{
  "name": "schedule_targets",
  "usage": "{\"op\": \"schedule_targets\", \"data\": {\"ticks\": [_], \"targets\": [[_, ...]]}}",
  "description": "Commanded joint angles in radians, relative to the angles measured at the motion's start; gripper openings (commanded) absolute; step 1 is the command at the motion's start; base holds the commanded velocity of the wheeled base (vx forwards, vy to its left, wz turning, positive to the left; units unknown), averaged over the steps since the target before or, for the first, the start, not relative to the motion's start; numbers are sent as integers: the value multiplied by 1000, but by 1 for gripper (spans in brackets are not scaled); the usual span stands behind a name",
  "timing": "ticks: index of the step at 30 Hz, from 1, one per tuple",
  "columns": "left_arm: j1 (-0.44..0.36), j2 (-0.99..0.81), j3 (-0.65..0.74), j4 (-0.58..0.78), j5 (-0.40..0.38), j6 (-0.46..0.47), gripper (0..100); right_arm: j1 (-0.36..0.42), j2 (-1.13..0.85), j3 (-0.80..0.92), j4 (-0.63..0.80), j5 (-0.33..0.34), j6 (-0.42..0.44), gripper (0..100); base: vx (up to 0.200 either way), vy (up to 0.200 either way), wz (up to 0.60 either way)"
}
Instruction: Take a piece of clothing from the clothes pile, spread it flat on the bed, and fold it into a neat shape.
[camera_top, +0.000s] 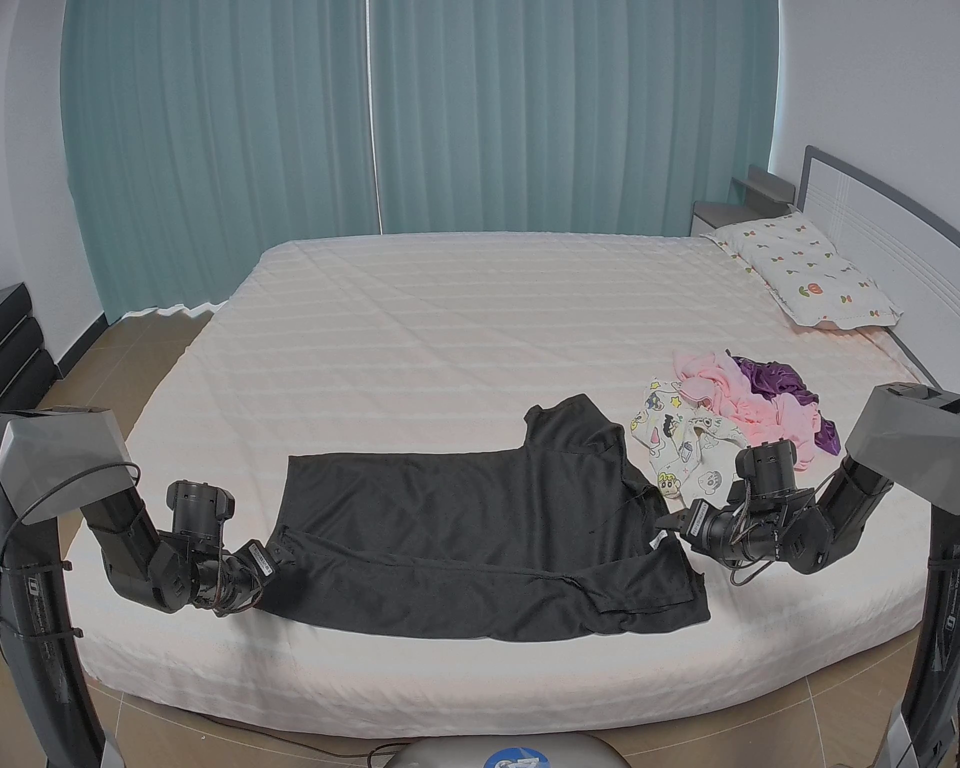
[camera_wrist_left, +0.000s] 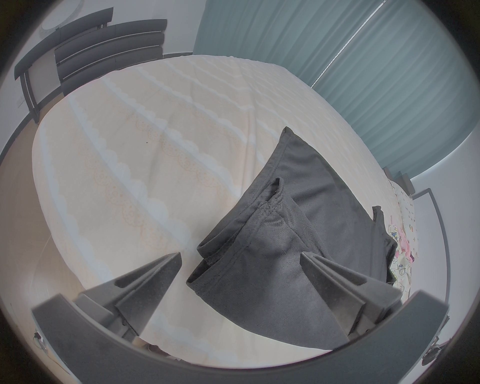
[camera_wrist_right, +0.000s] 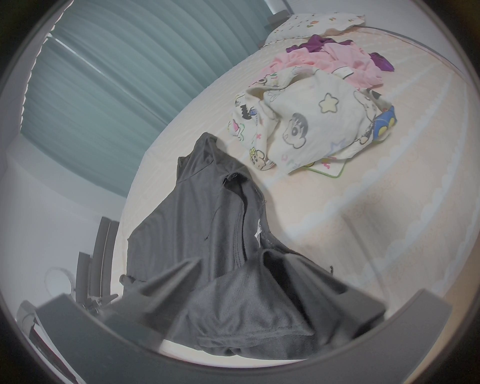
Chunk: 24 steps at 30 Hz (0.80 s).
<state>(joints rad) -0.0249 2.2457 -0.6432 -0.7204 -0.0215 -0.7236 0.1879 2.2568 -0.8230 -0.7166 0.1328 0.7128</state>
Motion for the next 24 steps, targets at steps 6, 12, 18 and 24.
{"op": "schedule_targets", "data": {"ticks": [6,12,18,24], "targets": [[3,-5,0,-1,-8,-2,100,136,-125,177,-3,-67,229,100,0,0,0],[6,-5,8,-1,-12,0,100,182,-100,196,-3,-120,361,100,0,0,0],[10,2,8,-1,-14,0,100,203,-60,199,-4,-139,373,100,0,0,0],[10,2,8,-1,-15,0,100,217,-25,183,-23,-165,376,100,0,0,0]]}}
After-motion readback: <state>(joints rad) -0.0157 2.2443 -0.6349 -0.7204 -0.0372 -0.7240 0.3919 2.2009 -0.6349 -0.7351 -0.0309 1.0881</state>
